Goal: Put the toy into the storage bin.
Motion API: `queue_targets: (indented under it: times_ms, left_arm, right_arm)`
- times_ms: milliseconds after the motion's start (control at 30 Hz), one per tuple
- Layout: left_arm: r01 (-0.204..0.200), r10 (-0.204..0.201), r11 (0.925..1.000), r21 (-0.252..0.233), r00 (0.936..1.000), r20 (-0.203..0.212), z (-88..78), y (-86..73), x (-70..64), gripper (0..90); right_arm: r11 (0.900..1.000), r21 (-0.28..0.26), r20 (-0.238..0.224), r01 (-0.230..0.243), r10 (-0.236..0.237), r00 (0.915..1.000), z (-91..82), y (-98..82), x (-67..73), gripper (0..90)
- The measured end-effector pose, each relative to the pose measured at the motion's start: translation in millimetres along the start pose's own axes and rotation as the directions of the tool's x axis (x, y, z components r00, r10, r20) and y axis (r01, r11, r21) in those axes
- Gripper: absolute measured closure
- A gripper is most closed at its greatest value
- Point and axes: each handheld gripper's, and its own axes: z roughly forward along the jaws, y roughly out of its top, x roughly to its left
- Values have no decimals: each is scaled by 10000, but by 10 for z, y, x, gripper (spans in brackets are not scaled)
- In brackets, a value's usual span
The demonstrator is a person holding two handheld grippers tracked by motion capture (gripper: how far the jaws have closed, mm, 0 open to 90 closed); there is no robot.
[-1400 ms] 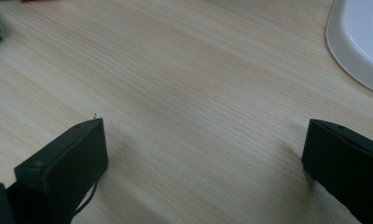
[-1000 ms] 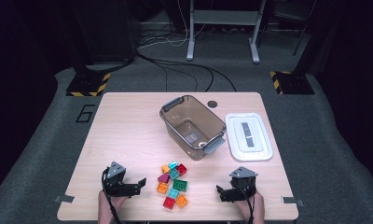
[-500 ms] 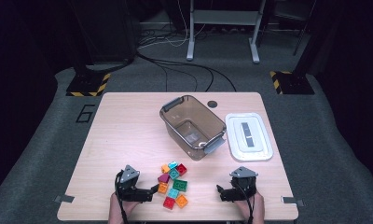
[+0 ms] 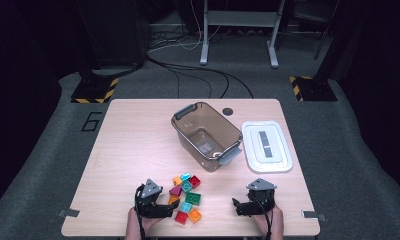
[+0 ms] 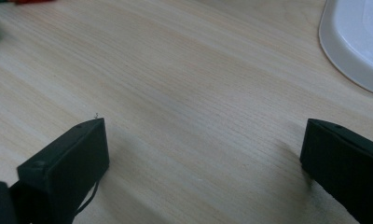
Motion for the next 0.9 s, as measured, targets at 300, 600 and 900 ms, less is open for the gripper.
queue_targets:
  times_ms: [300,600,900]
  left_arm:
    - [-110,110,9999,4,9998,-192,-41,-92,30,377]
    - [-163,157,9998,-122,9988,-469,-66,-124,56,566]
    - [79,-97,9992,-388,9988,-475,-133,-157,121,585]
  right_arm:
    - [10000,-12,-17,40,-40,10000,-1,0,-2,6]
    - [10000,-17,-14,42,-42,10000,-1,0,-1,6]
    - [10000,-11,-14,42,-42,10000,-1,0,-1,6]
